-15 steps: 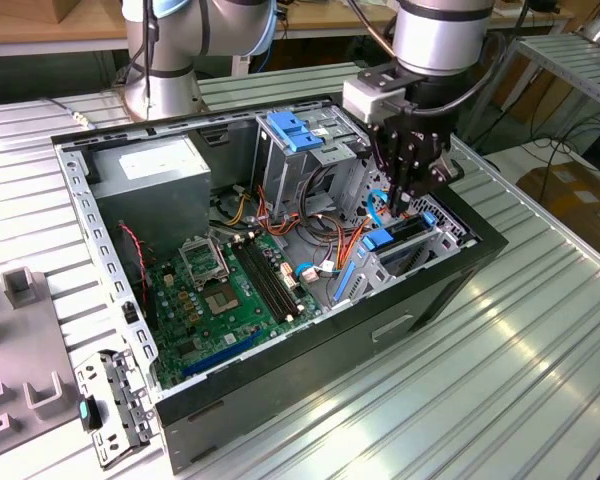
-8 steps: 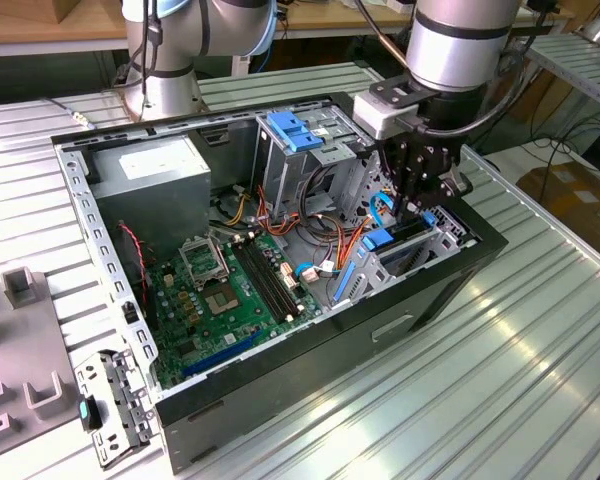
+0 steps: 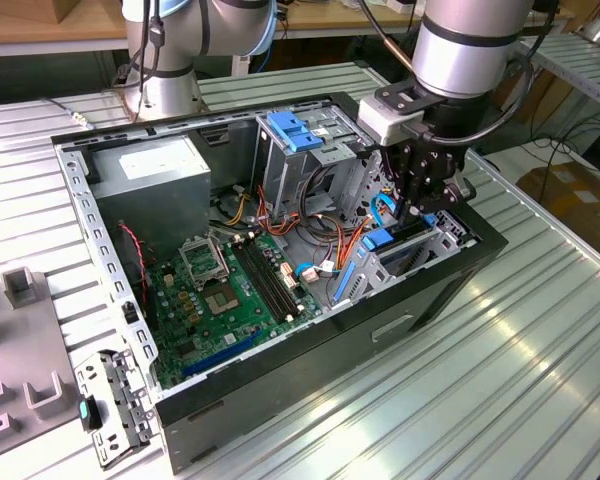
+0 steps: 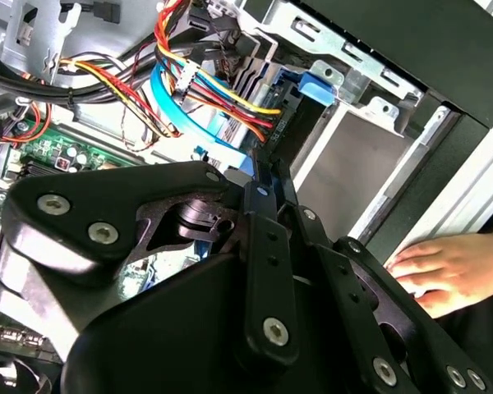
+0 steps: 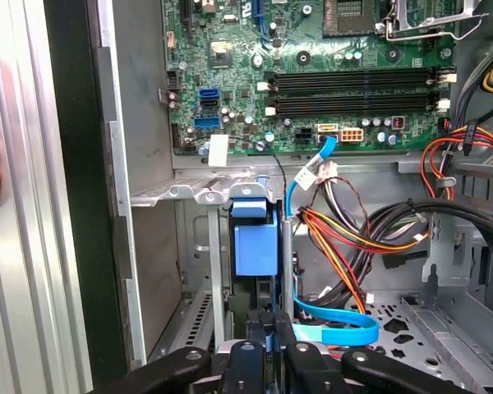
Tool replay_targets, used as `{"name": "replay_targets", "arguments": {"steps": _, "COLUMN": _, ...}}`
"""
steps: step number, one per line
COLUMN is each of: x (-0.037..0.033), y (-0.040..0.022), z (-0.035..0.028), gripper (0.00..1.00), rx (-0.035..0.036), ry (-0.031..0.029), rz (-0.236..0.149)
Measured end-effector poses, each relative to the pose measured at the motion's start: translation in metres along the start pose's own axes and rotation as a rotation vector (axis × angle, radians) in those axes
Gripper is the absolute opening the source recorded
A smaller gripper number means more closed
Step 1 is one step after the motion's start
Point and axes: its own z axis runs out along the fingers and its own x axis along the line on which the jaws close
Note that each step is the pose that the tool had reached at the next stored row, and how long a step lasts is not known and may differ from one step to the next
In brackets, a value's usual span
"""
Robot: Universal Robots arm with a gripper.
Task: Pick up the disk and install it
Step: 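Insert the second disk wire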
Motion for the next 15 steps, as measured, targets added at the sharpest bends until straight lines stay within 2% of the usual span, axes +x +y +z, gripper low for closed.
{"name": "replay_targets", "arguments": {"steps": 4, "x": 0.0000, "y": 0.0001, "z": 0.0009, "gripper": 0.16, "rx": -0.0001, "ry": -0.0007, "rz": 0.000}}
{"name": "replay_targets", "arguments": {"steps": 6, "x": -0.0001, "y": 0.0002, "z": 0.0015, "gripper": 0.16, "rx": -0.0002, "ry": -0.0043, "rz": 0.001}}
{"name": "replay_targets", "arguments": {"steps": 9, "x": -0.0002, "y": -0.0004, "z": 0.0022, "gripper": 0.16, "rx": -0.0009, "ry": -0.0187, "rz": 0.003}}
{"name": "replay_targets", "arguments": {"steps": 13, "x": 0.0002, "y": -0.0007, "z": 0.0025, "gripper": 0.16, "rx": -0.0016, "ry": -0.0309, "rz": 0.005}}
{"name": "replay_targets", "arguments": {"steps": 15, "x": 0.0032, "y": -0.0008, "z": 0.0031, "gripper": 0.16, "rx": -0.0020, "ry": -0.0397, "rz": 0.006}}
